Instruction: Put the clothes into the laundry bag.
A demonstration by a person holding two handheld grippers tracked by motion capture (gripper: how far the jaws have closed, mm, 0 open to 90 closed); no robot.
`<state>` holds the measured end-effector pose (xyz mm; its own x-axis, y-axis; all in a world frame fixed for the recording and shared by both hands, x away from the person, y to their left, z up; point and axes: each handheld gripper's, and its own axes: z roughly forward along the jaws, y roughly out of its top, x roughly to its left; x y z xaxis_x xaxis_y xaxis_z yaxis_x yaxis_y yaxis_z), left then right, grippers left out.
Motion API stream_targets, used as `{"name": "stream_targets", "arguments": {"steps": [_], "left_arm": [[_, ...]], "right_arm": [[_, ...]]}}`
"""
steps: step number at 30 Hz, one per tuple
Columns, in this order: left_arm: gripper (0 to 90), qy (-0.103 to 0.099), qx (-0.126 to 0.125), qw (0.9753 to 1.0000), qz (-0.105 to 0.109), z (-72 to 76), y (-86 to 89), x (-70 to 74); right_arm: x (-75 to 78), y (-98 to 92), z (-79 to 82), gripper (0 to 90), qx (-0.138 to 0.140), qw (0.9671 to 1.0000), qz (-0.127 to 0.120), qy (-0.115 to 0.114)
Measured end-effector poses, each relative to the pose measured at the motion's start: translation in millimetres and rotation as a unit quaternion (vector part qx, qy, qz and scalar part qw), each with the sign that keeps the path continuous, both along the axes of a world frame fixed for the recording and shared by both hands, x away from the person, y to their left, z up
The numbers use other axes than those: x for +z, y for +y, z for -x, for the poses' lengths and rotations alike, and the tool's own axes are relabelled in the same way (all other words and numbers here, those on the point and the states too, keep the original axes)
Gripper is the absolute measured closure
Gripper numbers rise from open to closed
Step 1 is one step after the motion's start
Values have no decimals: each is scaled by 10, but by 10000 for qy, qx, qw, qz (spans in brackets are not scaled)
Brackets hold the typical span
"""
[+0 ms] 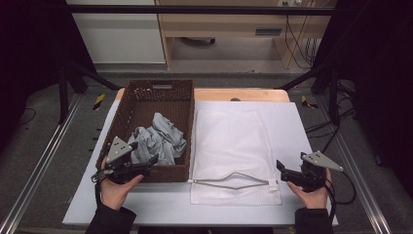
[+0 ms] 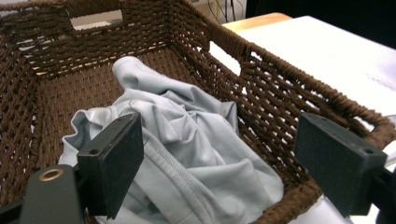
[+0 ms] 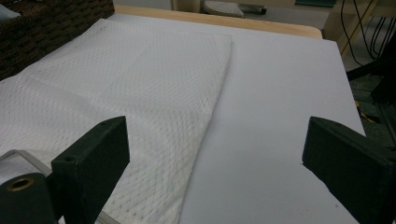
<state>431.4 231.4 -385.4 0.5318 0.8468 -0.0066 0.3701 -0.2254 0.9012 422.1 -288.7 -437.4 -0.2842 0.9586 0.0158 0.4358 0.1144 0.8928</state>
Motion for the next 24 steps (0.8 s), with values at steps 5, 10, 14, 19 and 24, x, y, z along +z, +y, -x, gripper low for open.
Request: {"name": "stream_targets", "arguments": {"steps": [5, 10, 14, 19, 24], "left_arm": [[160, -52, 0, 10000, -19, -7, -13, 46], [162, -129, 25, 9999, -16, -49, -10, 137], [162, -154, 33, 9999, 24, -96, -28, 198], [163, -183, 49, 9998, -43, -156, -48, 246], [162, -186, 102, 9996, -160, -246, -60, 299]], "right_arm": [[9, 33, 10, 77, 40, 10000, 53, -9], [28, 82, 14, 75, 86, 9999, 57, -31], [34, 140, 16, 73, 148, 9999, 73, -31], [77, 182, 26, 72, 172, 9998, 100, -63], [104, 178, 40, 72, 149, 9998, 78, -117]]}}
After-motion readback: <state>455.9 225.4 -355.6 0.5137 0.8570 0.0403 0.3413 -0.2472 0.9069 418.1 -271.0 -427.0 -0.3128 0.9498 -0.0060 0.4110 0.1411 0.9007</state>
